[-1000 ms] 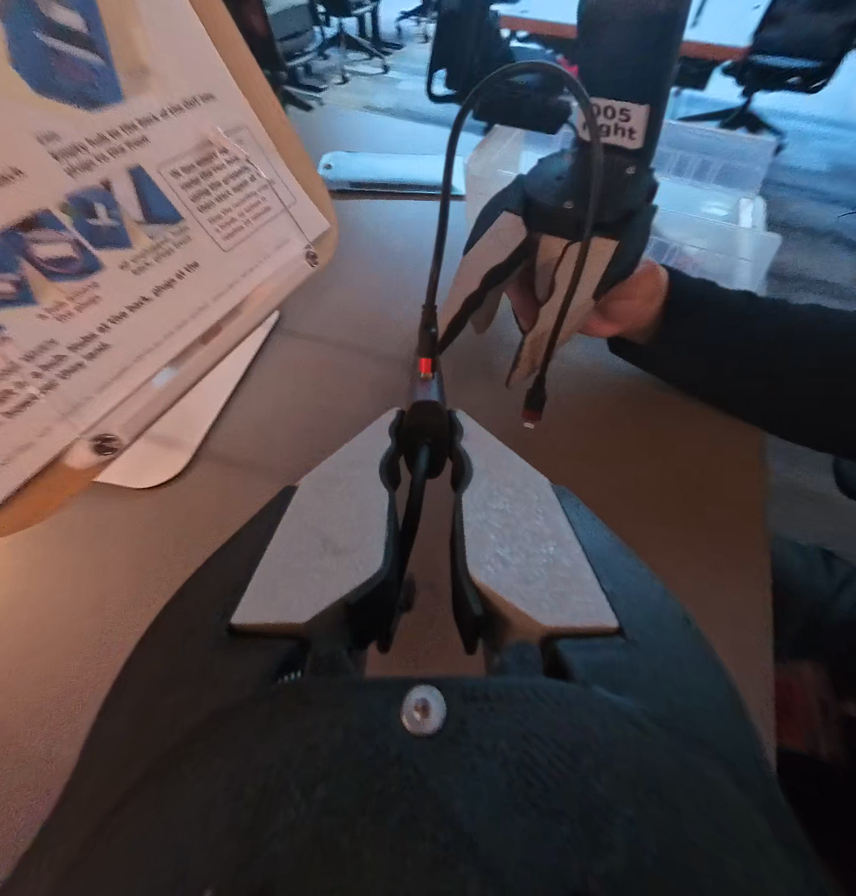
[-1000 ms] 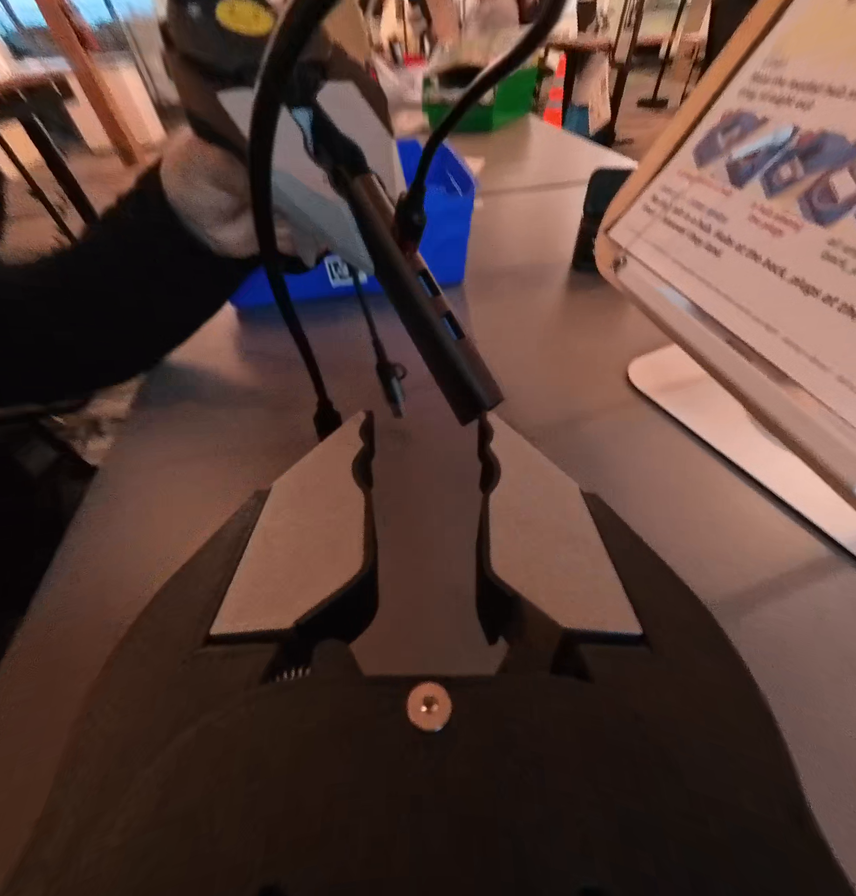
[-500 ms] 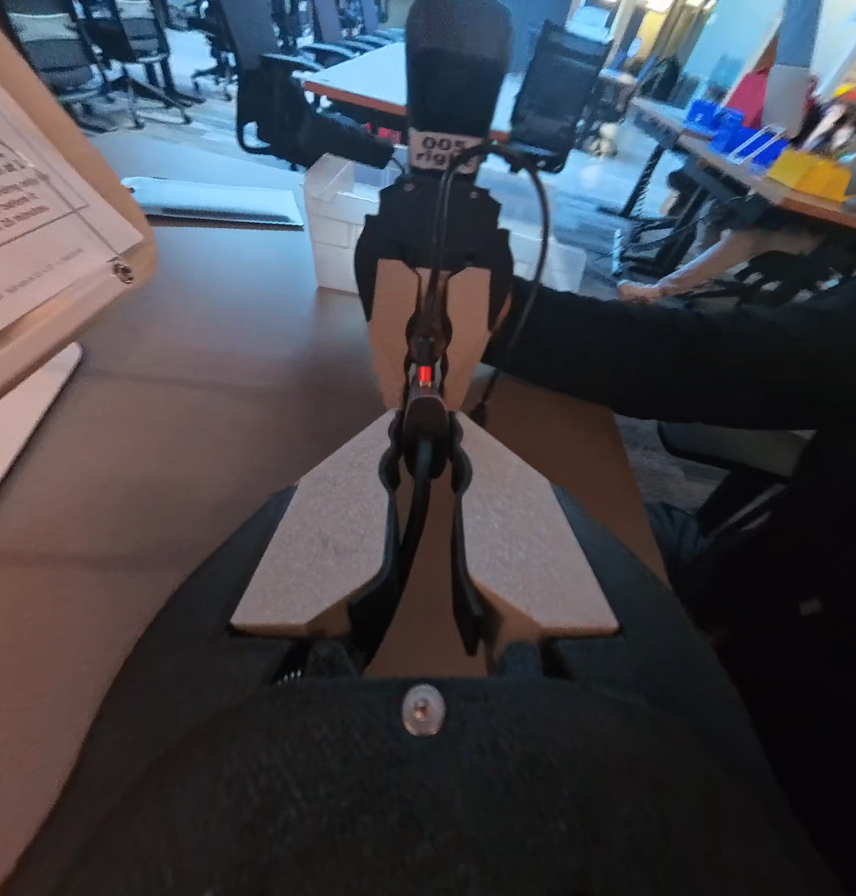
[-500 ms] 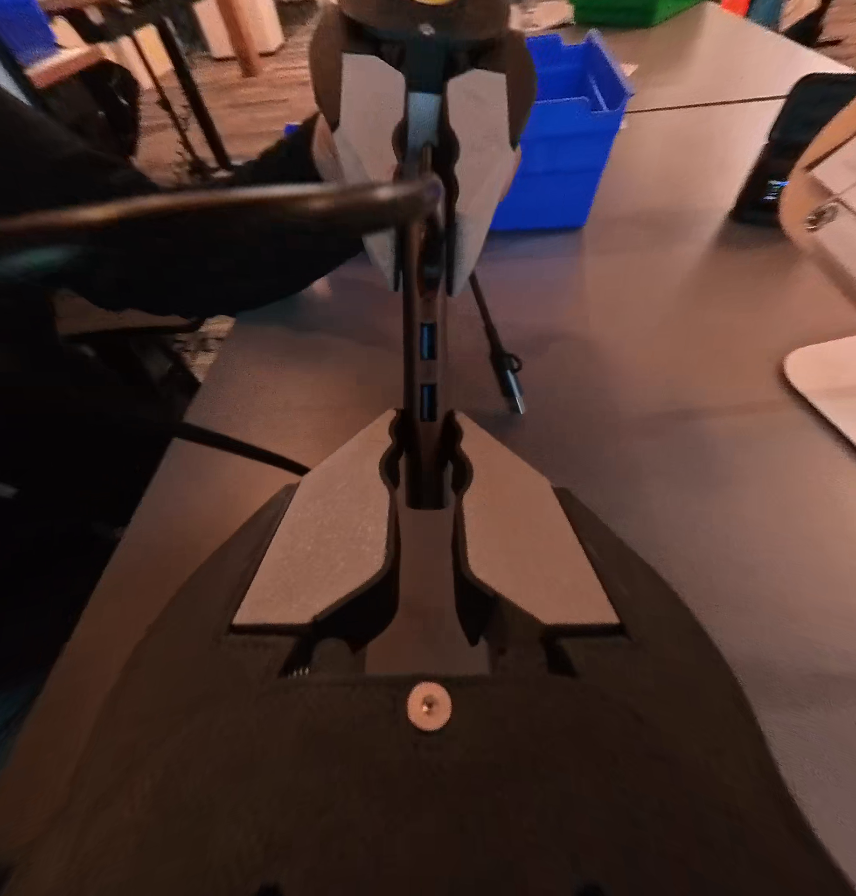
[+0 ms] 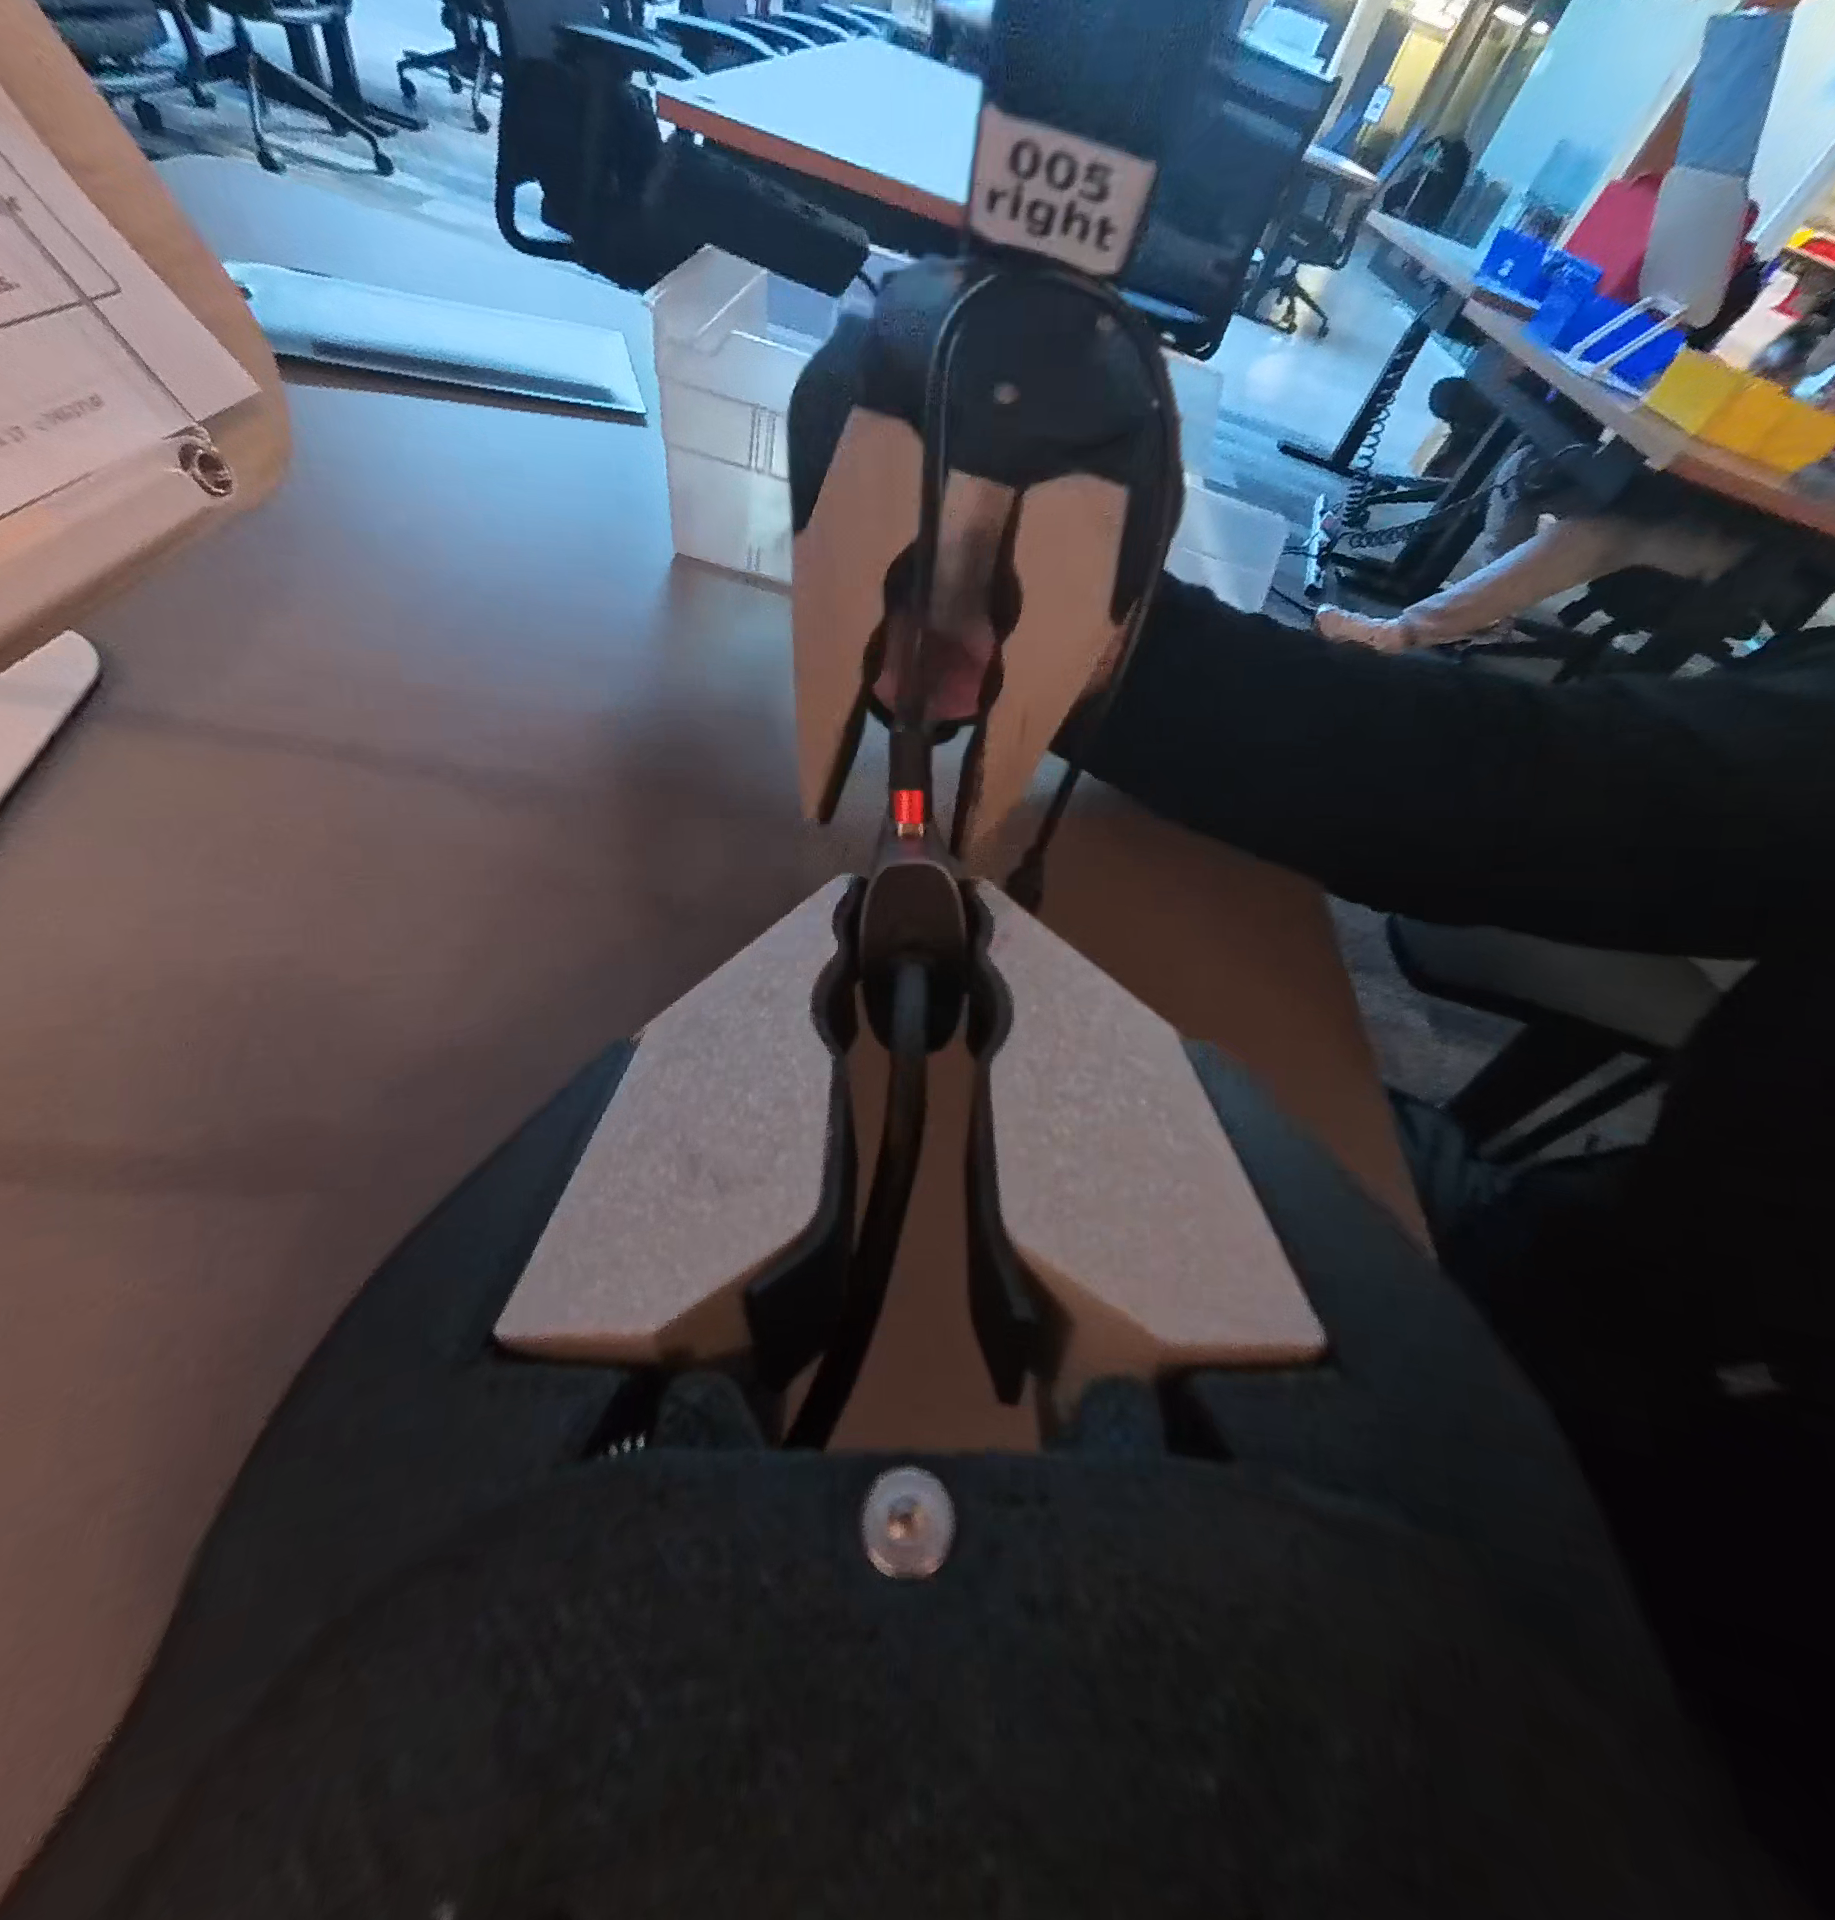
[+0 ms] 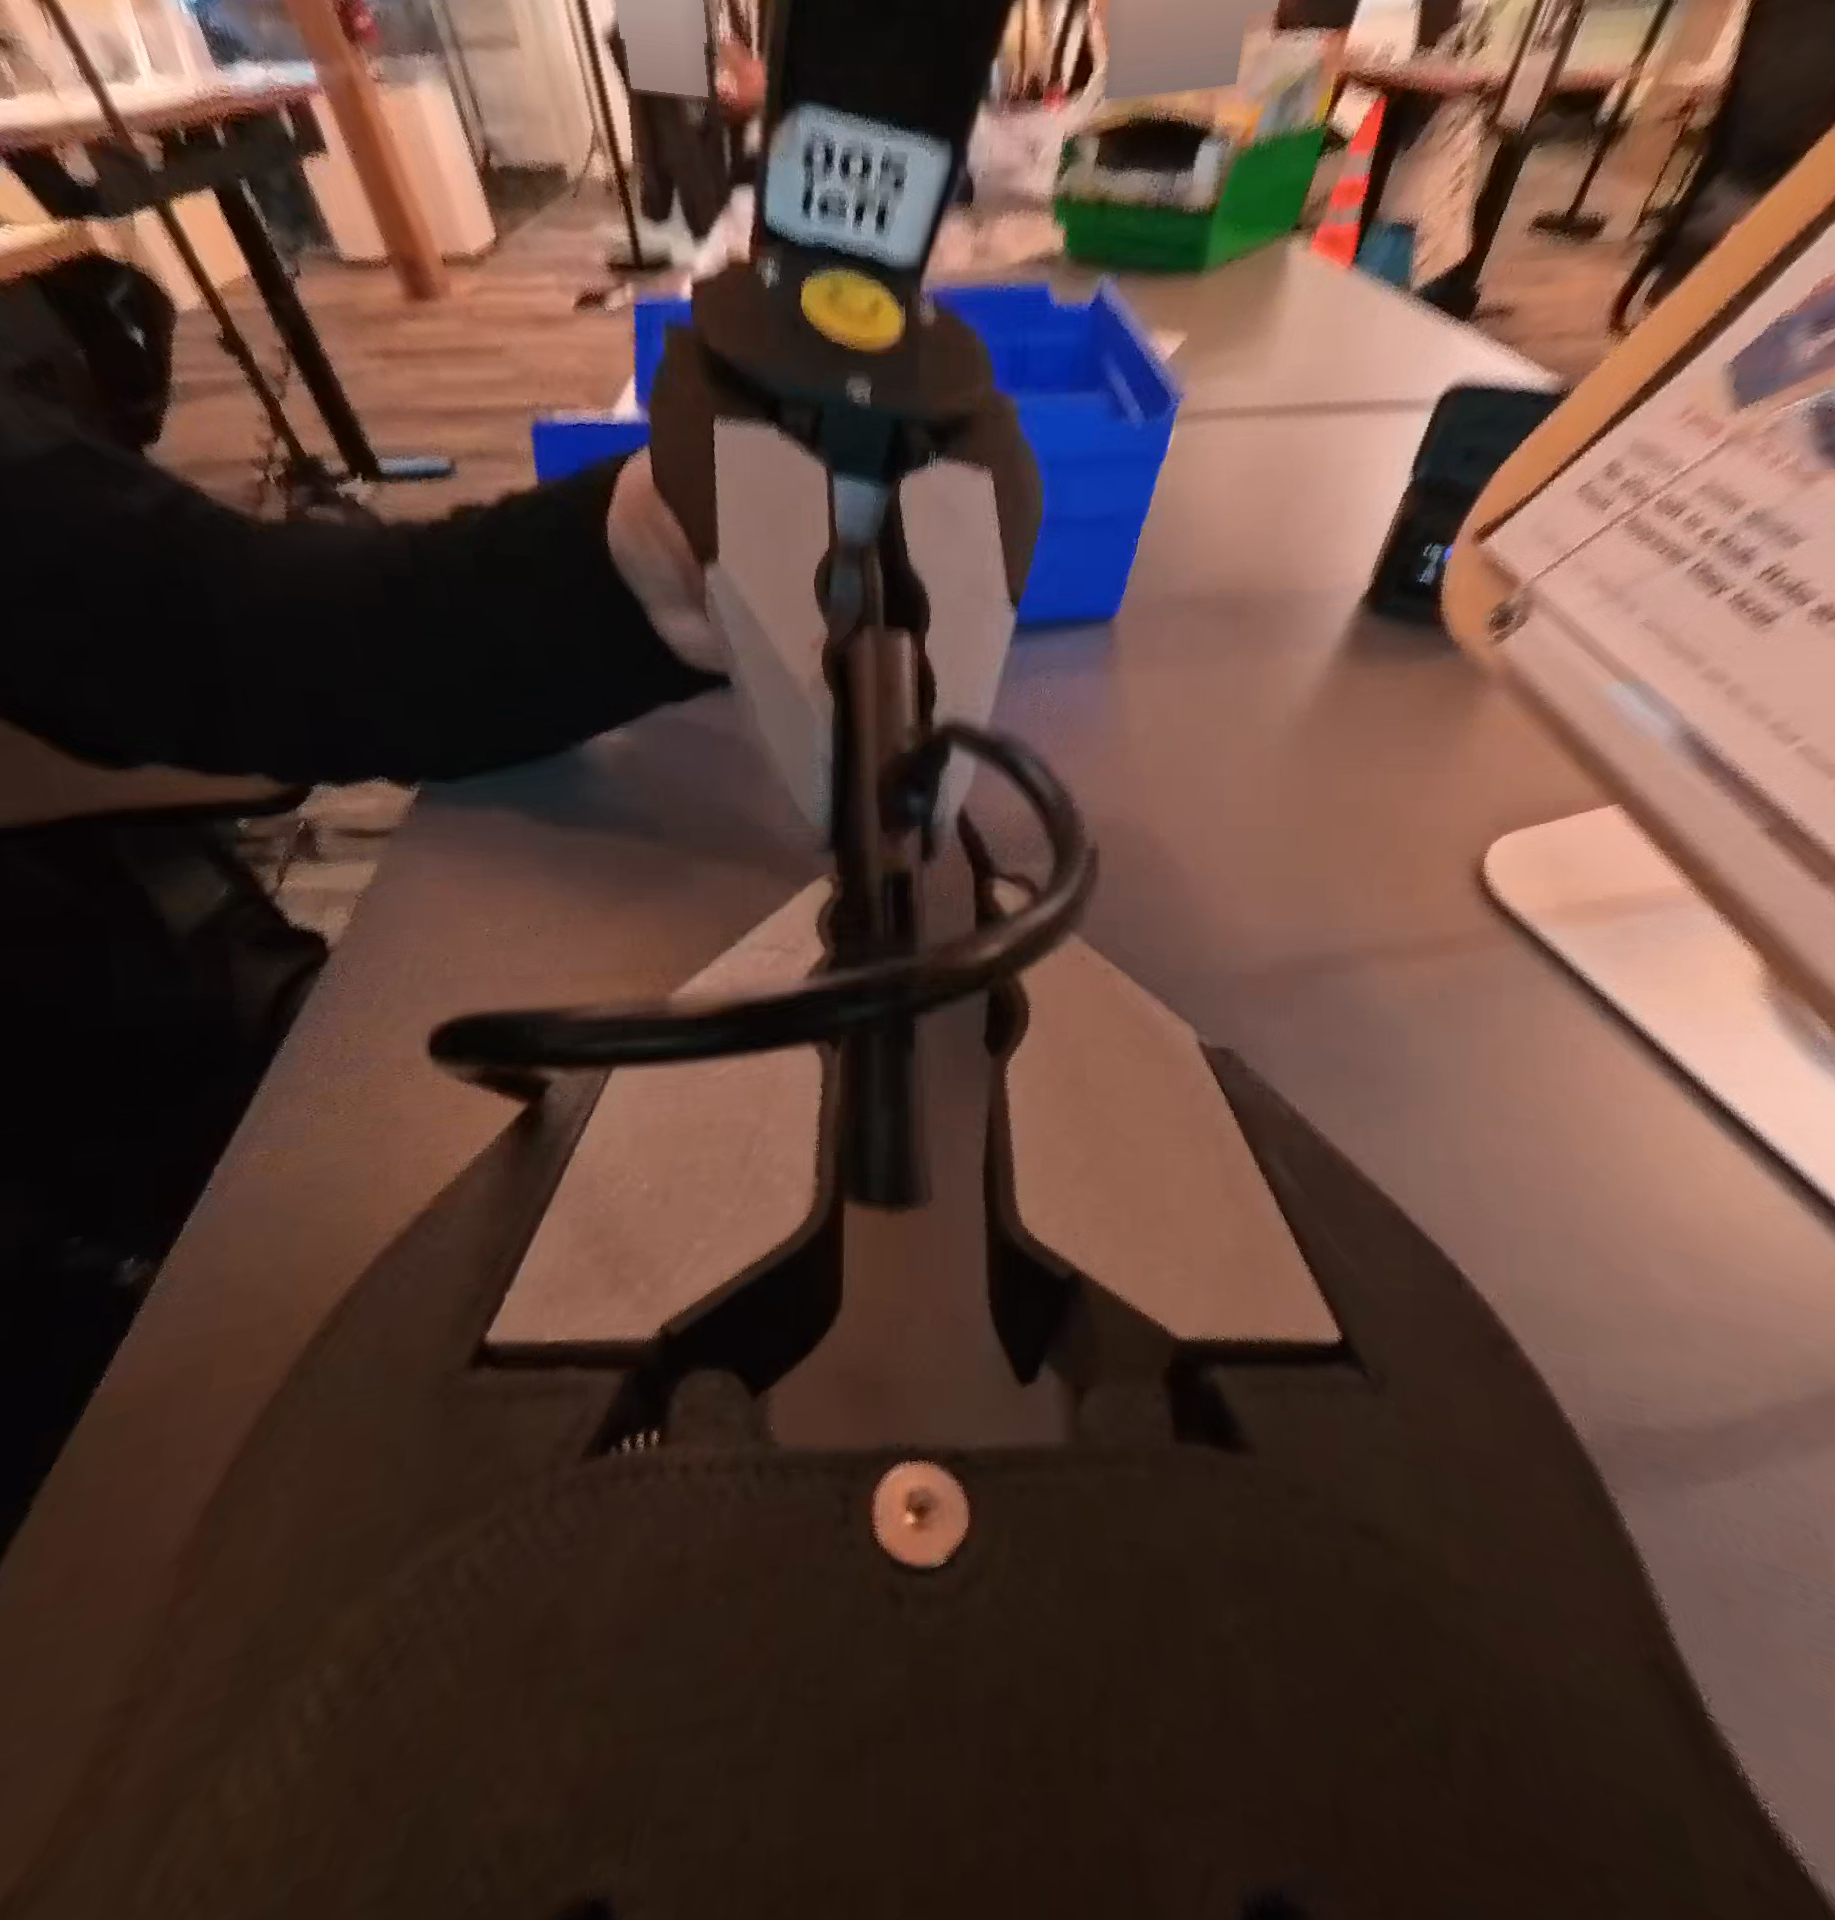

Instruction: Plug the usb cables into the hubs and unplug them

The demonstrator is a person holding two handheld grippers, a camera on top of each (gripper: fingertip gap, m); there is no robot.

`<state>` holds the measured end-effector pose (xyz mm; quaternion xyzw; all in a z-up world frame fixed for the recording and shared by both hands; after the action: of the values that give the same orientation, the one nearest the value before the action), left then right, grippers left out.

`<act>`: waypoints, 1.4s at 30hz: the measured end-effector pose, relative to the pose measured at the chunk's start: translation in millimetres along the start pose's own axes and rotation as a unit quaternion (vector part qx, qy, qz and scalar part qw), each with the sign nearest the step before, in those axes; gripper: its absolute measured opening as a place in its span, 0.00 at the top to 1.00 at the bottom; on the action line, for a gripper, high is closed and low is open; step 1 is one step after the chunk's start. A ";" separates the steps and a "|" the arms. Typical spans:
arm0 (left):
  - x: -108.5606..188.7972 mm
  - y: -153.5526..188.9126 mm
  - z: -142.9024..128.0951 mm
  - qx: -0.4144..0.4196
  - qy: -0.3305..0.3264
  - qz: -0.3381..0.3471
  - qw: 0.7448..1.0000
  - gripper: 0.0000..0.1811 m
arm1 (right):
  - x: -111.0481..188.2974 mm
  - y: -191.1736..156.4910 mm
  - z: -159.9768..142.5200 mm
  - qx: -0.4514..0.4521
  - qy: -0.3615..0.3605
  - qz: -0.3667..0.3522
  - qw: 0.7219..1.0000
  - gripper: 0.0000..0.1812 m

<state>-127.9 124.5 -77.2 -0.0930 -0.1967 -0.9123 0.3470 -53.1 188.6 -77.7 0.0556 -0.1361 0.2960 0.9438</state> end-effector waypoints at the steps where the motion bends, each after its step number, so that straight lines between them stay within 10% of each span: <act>1: -1.8 -0.4 -0.8 -0.002 -0.002 0.002 1.000 0.92 | -0.9 -0.2 4.1 0.001 0.019 -0.004 1.000 0.90; 12: -12.6 1.9 0.7 0.046 0.038 -0.053 0.997 0.92 | -0.1 1.4 9.1 -0.090 0.083 0.063 0.990 0.98; 29: 2.0 -10.4 23.7 0.138 0.197 -0.062 0.969 0.92 | -7.9 20.7 36.1 -0.217 0.253 -0.026 0.942 0.99; 33: -1.0 -12.5 -0.2 0.119 0.118 -0.011 0.986 0.92 | 83.0 52.3 38.5 -0.254 0.491 -0.098 0.827 0.99; 38: 14.2 -13.8 17.0 0.098 0.177 -0.020 0.979 0.92 | 54.2 38.3 31.2 -0.171 0.263 -0.135 0.940 0.98; 42: 4.7 -3.9 14.7 0.063 0.147 -0.019 0.987 0.92 | 34.4 27.2 38.2 -0.128 0.204 -0.159 0.957 0.98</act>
<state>-133.5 130.6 -63.7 0.0683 -0.2021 -0.9082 0.3600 -50.1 222.5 -30.5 -0.1060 0.0336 0.1273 0.9856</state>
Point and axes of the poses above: each gripper's, where its closed fingertips meet, x back along the fingers, z out of its top, y = z × x across the jaws, the point moved 5 cm from there along x, back along the fingers, and after that the axes turned 3 degrees about x, right-handed, at the moved point
